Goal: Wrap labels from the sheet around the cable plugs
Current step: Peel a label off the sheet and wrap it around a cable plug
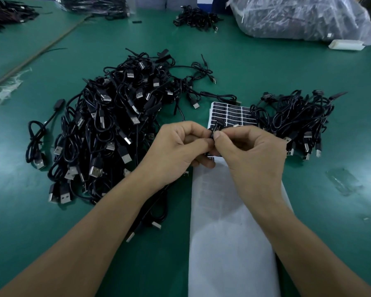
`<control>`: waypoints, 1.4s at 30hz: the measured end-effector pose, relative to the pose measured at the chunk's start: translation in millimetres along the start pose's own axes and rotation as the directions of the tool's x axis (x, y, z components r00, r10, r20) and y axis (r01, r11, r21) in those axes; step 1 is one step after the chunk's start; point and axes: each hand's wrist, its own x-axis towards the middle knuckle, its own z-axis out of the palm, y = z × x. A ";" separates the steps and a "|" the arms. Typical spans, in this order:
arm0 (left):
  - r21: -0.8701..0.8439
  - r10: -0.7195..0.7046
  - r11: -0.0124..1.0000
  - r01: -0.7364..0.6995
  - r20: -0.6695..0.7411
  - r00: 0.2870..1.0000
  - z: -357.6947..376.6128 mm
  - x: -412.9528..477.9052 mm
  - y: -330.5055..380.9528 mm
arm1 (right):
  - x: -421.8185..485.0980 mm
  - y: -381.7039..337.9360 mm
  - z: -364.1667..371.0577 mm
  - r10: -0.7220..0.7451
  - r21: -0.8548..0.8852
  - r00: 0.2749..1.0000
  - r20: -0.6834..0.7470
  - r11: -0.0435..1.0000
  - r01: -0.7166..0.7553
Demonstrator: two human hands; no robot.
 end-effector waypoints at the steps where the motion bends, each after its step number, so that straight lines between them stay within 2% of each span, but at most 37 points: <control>1: 0.000 0.002 1.000 -0.002 0.000 1.000 0.1 0.0 0.0 | 0.1 0.1 0.1 0.006 0.008 1.000 -0.002 1.000 -0.006; 17: -0.017 0.001 1.000 -0.001 0.007 1.000 1.1 0.4 0.7 | 2.9 1.8 -0.1 0.091 0.072 0.996 0.009 0.993 -0.091; 26: -0.008 0.036 0.999 -0.036 0.003 0.999 -0.5 0.3 -2.1 | 1.2 1.3 0.0 0.080 0.068 0.997 0.015 0.994 -0.080; 42: -0.037 -0.002 0.999 0.001 -0.012 1.000 -0.8 -0.4 0.1 | 0.6 -1.7 -1.8 -0.031 0.042 0.999 0.018 0.999 0.030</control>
